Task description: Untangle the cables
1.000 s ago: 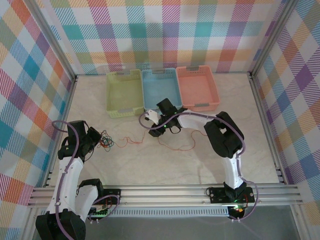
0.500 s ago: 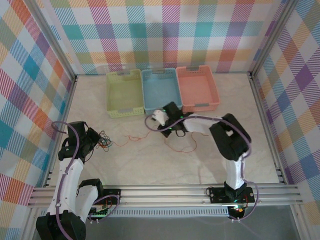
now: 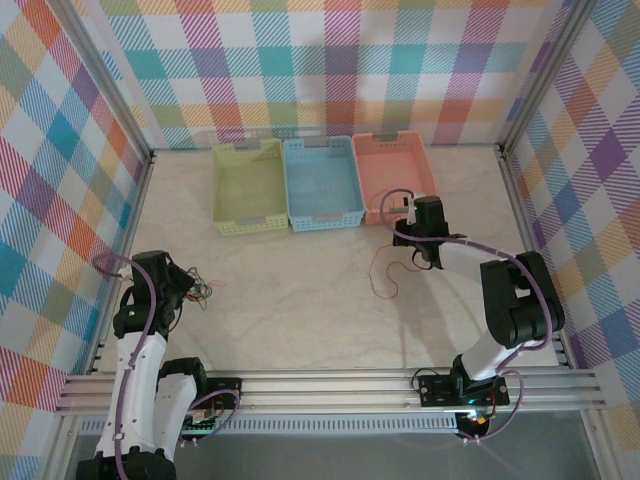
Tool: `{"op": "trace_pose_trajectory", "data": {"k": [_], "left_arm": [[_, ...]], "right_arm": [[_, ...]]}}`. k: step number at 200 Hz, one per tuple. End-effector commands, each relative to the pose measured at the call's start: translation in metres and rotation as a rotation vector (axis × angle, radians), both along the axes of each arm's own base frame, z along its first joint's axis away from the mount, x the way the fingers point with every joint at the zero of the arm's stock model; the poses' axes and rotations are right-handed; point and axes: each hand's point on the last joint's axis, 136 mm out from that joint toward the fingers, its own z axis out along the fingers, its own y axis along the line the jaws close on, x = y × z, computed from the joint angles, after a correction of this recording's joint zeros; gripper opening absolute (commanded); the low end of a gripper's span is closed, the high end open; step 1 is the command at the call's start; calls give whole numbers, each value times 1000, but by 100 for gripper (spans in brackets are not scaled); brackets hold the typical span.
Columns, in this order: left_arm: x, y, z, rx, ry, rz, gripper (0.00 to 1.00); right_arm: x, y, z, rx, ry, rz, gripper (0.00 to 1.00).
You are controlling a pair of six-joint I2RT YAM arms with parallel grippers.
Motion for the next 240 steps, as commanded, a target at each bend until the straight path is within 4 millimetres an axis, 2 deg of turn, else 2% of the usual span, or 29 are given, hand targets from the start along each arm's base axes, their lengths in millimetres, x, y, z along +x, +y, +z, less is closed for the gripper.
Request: {"op": "trace_pose_trajectory", "data": {"k": [1,31,44,70,87,109,134,148,166,240], "left_arm": [[-3,-1,-2,1,-3,4,0],[11,-21,-9,-88,-14,-89,0],[15,-27,-11,-114,-16,-114,0],[19,-35,-5,-144,-41,-147,0],[22,-44,-5,-184,-57,-178,0],[26,-51,-5,-202,-53,-206,0],[27,-56,-2,-207,-52,-233,0],[28,-59,0,-208,-58,-243,0],[26,-60,-5,-204,-59,-248,0],[19,-60,-14,-172,-62,-253,0]], "right_arm": [[6,0,19,69,-64,-31,0],[3,28,36,173,-110,97,0],[0,38,54,217,-144,132,0],[-18,68,122,255,-273,262,0],[-31,80,168,282,-327,311,0],[-44,75,211,320,-367,287,0],[-53,71,247,345,-428,283,0],[-55,74,263,351,-425,303,0],[-62,82,294,401,-466,360,0],[-76,103,460,646,-728,513,0]]}}
